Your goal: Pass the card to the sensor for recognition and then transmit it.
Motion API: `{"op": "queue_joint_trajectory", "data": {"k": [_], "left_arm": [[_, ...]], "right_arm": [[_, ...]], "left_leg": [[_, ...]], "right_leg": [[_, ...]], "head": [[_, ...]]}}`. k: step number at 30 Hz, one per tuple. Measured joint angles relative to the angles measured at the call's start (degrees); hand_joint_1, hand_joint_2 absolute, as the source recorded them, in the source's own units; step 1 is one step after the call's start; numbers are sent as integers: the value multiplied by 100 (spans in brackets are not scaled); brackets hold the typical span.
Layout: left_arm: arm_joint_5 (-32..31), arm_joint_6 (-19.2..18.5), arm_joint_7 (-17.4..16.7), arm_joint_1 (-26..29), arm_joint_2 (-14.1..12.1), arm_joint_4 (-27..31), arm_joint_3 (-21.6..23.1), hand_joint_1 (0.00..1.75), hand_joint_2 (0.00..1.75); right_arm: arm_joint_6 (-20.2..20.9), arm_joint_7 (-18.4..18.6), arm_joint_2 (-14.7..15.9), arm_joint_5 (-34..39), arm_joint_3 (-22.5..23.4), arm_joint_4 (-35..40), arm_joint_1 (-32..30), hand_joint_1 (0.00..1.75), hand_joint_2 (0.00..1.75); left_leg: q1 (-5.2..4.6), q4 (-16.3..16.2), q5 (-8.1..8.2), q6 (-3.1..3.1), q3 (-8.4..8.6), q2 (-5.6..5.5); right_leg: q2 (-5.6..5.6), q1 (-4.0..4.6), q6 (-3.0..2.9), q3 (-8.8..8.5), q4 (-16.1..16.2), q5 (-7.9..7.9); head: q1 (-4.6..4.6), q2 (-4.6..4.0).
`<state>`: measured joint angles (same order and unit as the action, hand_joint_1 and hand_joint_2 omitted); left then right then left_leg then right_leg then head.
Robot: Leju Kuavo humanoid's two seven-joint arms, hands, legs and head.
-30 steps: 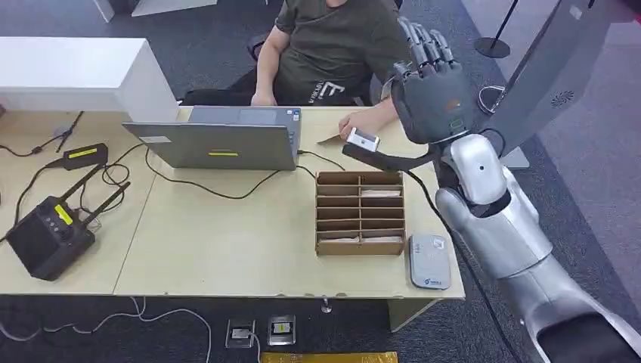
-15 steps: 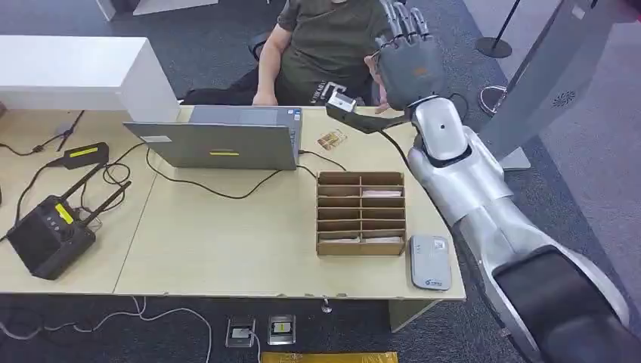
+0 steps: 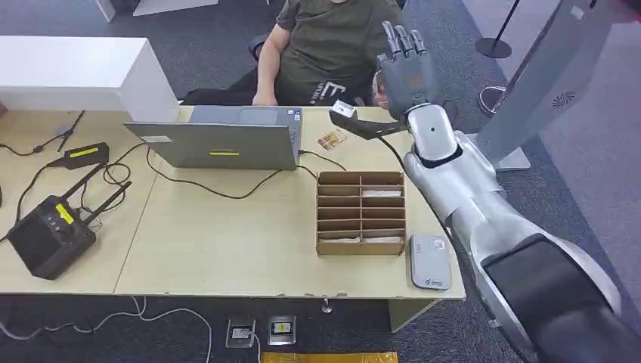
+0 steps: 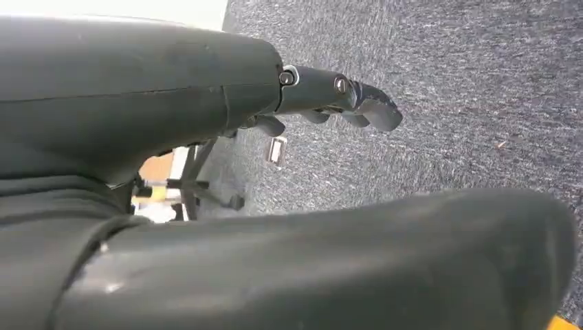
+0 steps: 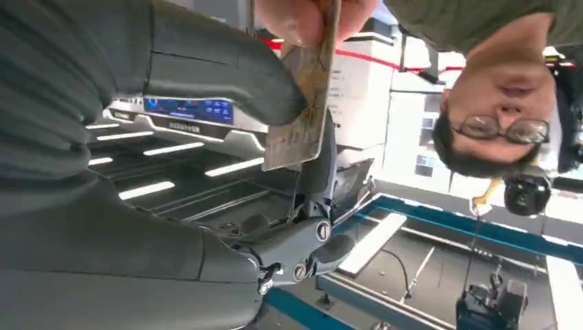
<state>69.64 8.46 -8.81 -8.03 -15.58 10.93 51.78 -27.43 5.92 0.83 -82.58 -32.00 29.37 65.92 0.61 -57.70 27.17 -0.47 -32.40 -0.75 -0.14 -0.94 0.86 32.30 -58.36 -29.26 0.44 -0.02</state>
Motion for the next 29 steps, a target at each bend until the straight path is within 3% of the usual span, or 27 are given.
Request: {"op": "queue_joint_trajectory", "data": {"k": [1,2,7,12,17,19,22,26,29], "left_arm": [[-7,-17,0,0,-11,0,6,0,0],[-11,-31,0,0,-15,0,9,0,0],[-42,-61,0,1,-39,0,70,0,0],[-48,-129,0,2,-70,0,107,0,0],[-37,-162,35,6,-72,0,109,0,0],[-37,-162,35,7,-72,0,109,0,0],[-39,-155,-52,11,-74,-2,114,0,0],[-20,-122,-87,62,-74,-2,142,0,0],[24,-100,-87,98,-72,-13,153,0,0]], "right_arm": [[-9,4,13,33,0,-39,-1,0,175],[-20,-9,26,105,2,-72,-2,0,0],[116,-68,111,90,7,-236,-2,0,0],[-51,-77,221,35,7,-321,-4,0,0],[-260,-254,575,153,26,-371,-9,0,0],[-282,-158,692,88,28,-391,-11,0,0],[-324,57,1131,-269,57,-426,17,0,0],[-274,-188,2139,-223,288,-546,278,0,0],[97,7,2707,-199,420,-673,427,0,0]], "left_leg": [[0,0,0,0,0,0],[0,0,0,0,0,0],[0,0,0,0,-1,1],[0,0,1,0,0,2],[0,-1,1,0,-2,1],[-2,-4,1,0,1,3],[-5,-16,1,2,6,2],[-4,-29,3,8,-33,-42],[-7,-35,14,13,-26,2]], "right_leg": [[1,0,0,0,0,0],[1,0,0,0,0,0],[3,0,0,1,0,0],[5,0,0,5,0,0],[-1,0,0,1,1,0],[4,-2,1,5,3,1],[6,-6,6,10,8,5],[-50,-4,7,6,7,3],[-4,-7,14,17,13,8]], "head": [[-2,0],[0,0],[2,0],[-2,0],[-2,0],[0,0],[-7,0],[-2,0],[-4,0]]}}
